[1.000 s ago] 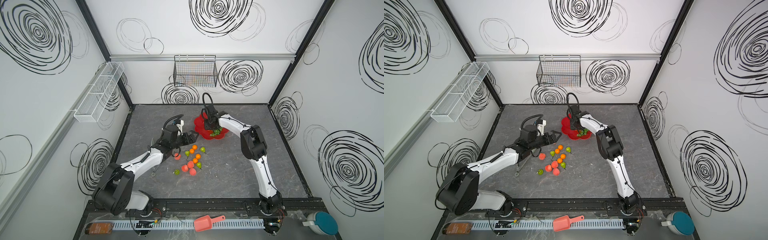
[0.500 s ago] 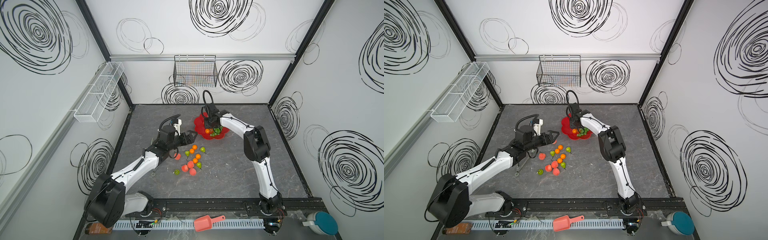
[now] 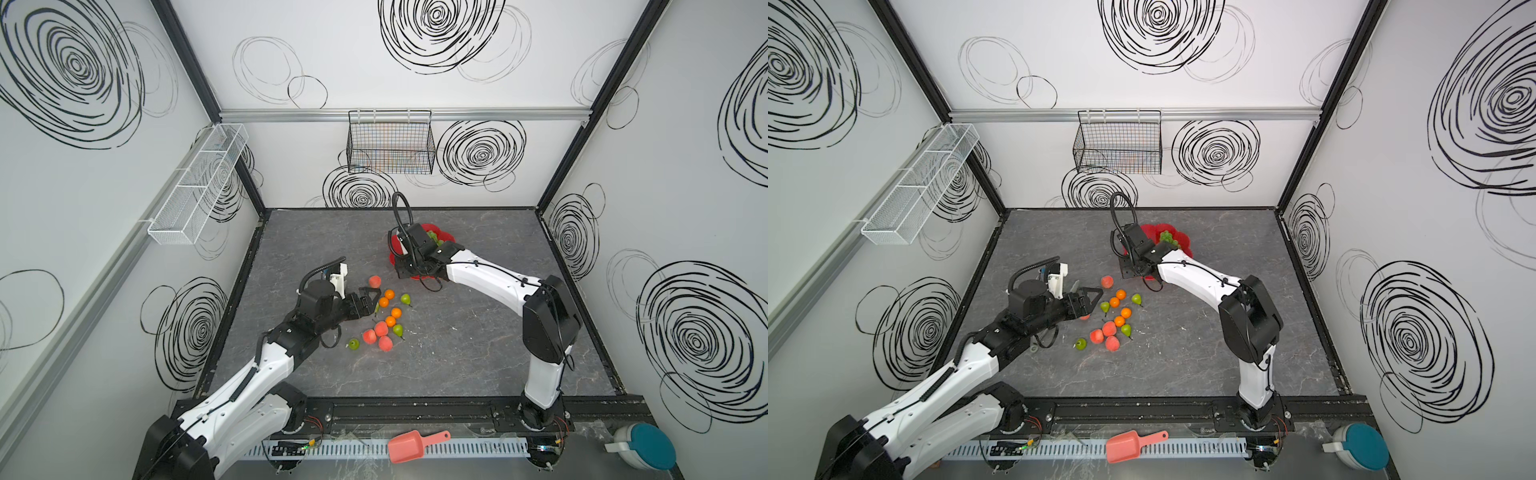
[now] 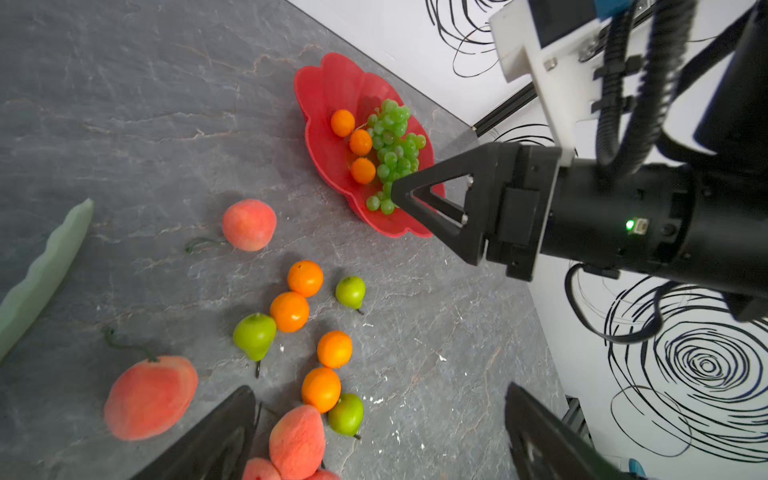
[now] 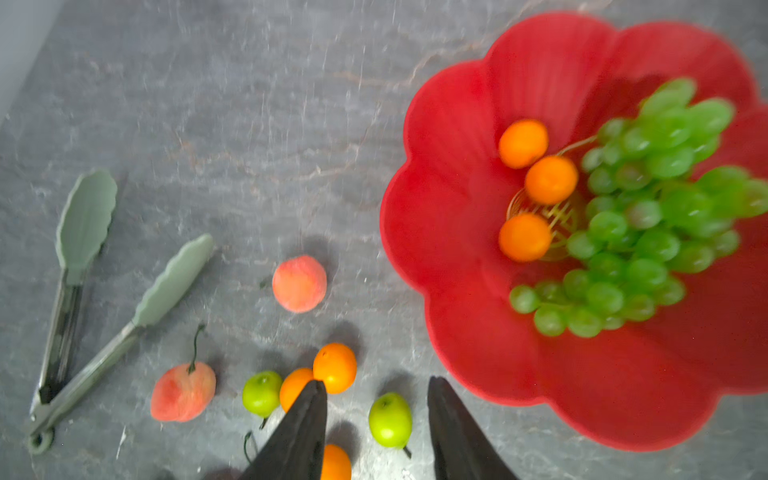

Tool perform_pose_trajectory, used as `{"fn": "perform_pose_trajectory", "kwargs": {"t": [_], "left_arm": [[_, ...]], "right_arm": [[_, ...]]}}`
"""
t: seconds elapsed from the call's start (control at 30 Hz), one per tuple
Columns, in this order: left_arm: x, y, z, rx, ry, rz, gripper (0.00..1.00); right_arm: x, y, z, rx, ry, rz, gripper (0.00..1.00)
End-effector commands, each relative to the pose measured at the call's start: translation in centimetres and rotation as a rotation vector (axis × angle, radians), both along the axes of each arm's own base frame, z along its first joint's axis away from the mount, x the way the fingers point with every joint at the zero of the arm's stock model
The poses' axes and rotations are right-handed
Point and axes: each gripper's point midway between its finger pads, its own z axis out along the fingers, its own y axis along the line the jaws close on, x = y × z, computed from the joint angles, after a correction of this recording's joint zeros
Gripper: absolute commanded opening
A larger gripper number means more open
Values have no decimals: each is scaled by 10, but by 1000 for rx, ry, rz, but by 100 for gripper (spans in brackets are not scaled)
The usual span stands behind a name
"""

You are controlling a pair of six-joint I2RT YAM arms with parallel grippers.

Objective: Place and organize the fake fruits in the fruit bowl
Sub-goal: 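Move the right gripper down to a kumquat in the fruit pile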

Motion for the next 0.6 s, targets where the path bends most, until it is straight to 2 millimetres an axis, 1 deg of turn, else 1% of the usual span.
{"fn": "perform_pose_trajectory", "kwargs": {"t": [0.0,0.17,0.23,0.37,0.57], "left_arm": [[-11,2,-8,-21,24,25,96],[-24,-2,-22,-18,38,16,96],[-28,-7,-26,-22,48,3,96],[-31,-14,-30,-8,44,-3,96],[-30,-19,-32,-7,45,-14,96]], "right_arm": [[-21,7,-10,4,45,11,44],[-50,15,-36,5,134,-22,43],[-57,19,-44,25,155,-39,43],[-67,26,-61,32,197,-58,43],[-77,34,-81,-4,231,-52,44]]}}
